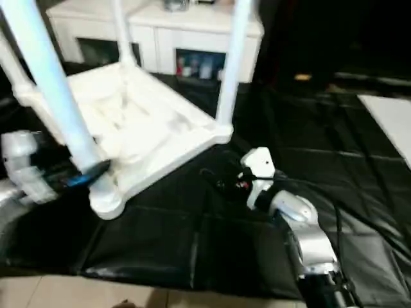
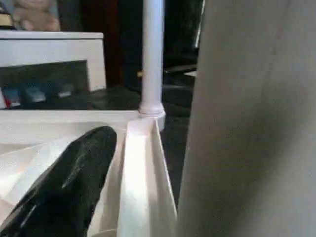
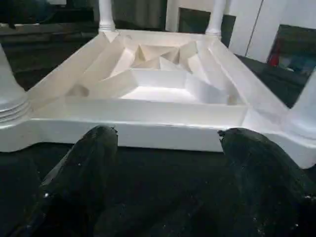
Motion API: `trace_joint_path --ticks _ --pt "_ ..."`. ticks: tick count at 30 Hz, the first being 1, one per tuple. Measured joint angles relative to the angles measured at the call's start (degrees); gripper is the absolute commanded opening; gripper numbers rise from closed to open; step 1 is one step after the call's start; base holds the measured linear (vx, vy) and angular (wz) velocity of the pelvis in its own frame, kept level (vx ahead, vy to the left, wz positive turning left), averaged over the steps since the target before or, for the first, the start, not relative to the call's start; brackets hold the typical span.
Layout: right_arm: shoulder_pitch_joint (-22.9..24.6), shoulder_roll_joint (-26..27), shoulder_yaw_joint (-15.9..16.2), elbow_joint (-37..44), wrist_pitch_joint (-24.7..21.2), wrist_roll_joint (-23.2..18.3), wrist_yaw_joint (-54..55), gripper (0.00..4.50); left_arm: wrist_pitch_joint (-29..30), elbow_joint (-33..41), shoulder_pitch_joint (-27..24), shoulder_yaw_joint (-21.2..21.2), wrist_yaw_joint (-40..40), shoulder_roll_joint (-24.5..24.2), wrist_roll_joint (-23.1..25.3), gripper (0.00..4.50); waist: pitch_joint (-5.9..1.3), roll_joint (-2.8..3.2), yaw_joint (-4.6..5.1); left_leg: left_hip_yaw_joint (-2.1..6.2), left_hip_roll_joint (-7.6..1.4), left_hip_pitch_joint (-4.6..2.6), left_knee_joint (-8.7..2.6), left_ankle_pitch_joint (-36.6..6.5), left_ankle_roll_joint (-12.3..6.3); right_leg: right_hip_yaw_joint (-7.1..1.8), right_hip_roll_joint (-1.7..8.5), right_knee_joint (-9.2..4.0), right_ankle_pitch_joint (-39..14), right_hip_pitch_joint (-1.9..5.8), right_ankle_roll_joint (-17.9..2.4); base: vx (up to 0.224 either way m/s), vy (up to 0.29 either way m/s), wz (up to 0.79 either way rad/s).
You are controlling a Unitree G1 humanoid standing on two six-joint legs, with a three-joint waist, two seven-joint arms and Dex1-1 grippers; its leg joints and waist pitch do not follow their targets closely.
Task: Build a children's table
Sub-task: Rotate table base
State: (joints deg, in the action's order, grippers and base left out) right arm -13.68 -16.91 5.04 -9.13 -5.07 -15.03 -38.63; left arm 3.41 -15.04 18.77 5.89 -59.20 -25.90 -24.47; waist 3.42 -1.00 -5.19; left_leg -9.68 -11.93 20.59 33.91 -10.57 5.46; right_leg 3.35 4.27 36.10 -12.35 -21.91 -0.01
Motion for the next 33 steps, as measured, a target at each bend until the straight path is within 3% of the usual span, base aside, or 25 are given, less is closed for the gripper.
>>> trace_joint_path --ticks 5,10,16,19,24,33 --pt "-1.8 -0.7 1.2 -3.9 -2.5 5.5 5.0 3.75 0.4 -0.7 4.5 -7.6 0.5 6.9 2.8 4.44 0.01 0.03 0.04 -0.2 0.09 0.09 0.24 0.0 -0.11 -0.3 0.14 -0.09 0.0 0.01 0.0 0.0 0.0 0.0" --pt "-2.6 -1.6 -1.7 -8.9 -5.4 8.2 13.3 3.75 1.6 -1.6 8.8 -14.6 1.0 13.6 6.9 4.44 0.11 0.5 0.01 -0.26 0.1 0.09 0.24 0.0 -0.11 -0.42 0.12 -0.08 0.1 -0.02 0.0 0.0 0.0 0.0" --pt "-3.0 -1.6 -4.3 -9.2 -6.2 8.6 16.9 3.75 -2.5 -7.2 14.2 -22.4 6.7 25.0 13.2 4.44 -0.15 1.42 0.19 -0.29 0.09 0.42 0.29 0.0 -0.31 -0.47 0.1 -0.25 0.1 -0.12 0.1 0.0 0.0 0.0" --pt "-3.0 -1.5 -4.3 -9.2 -6.2 8.7 17.3 3.75 -4.9 -8.5 15.4 -23.9 9.1 26.9 15.2 4.44 -0.23 1.73 0.9 -0.29 0.07 0.48 0.26 0.0 -0.39 -0.54 -0.01 -0.22 0.1 -0.14 0.1 0.0 0.0 0.0" --pt "-3.0 -1.2 -4.6 -9.1 -6.3 8.7 17.2 3.75 -6.1 -10.7 15.6 -22.2 8.6 22.1 16.4 4.44 -0.25 1.97 2.22 -0.19 0.06 0.38 0.24 0.0 -0.36 -0.57 -0.1 -0.09 0.1 -0.14 0.2 0.0 0.0 0.0" --pt "-3.0 -2.0 -4.7 -8.9 -6.3 8.3 14.9 3.75 0.0 -10.1 12.7 -20.4 -5.2 9.9 13.0 4.44 -0.24 2.01 1.63 -0.27 0.12 0.27 0.37 0.0 -0.36 -0.66 0.0 -0.12 0.2 -0.17 0.1 0.0 0.0 0.0"
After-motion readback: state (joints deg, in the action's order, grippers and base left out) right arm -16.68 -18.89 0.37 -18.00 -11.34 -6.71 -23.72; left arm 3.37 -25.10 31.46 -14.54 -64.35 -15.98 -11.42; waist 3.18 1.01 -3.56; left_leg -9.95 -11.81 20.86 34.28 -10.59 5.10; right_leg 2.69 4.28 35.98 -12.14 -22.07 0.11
